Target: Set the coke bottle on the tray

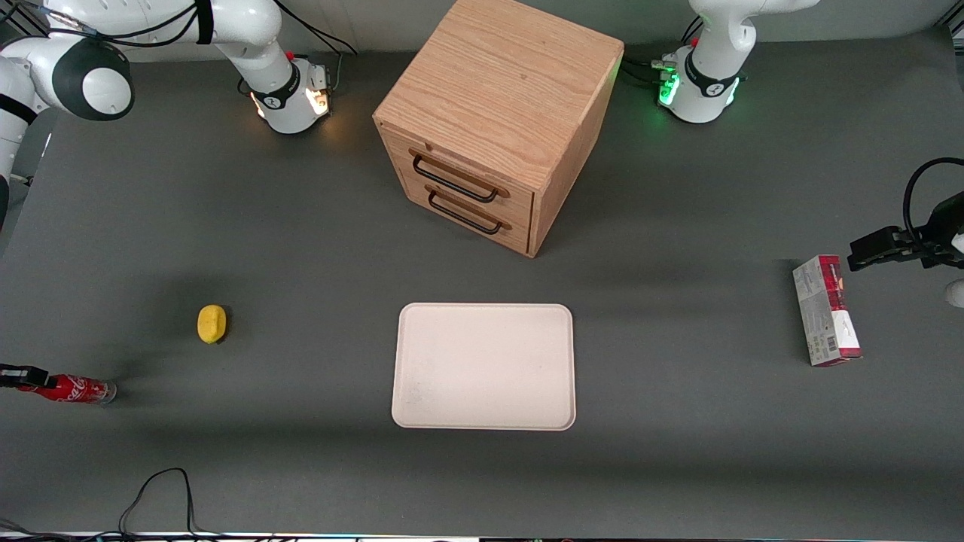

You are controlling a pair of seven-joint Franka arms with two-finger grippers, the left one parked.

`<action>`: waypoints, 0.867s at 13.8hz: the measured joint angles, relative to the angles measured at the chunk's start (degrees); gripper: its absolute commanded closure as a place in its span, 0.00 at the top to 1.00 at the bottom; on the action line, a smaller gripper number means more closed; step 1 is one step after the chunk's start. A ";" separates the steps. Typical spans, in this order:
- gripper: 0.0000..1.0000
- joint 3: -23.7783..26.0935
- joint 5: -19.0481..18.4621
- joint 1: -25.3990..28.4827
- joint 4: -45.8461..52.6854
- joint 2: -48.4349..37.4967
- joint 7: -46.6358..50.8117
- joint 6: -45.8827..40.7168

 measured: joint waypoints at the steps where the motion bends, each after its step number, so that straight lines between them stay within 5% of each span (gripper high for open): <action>1: 0.01 0.00 -0.01 0.00 0.00 0.00 -0.11 -0.01; 8: 0.01 0.00 -1.46 0.04 1.44 -1.18 -0.79 -5.24; 12: 0.01 -0.03 -1.84 -0.58 2.94 -9.31 -2.97 -13.86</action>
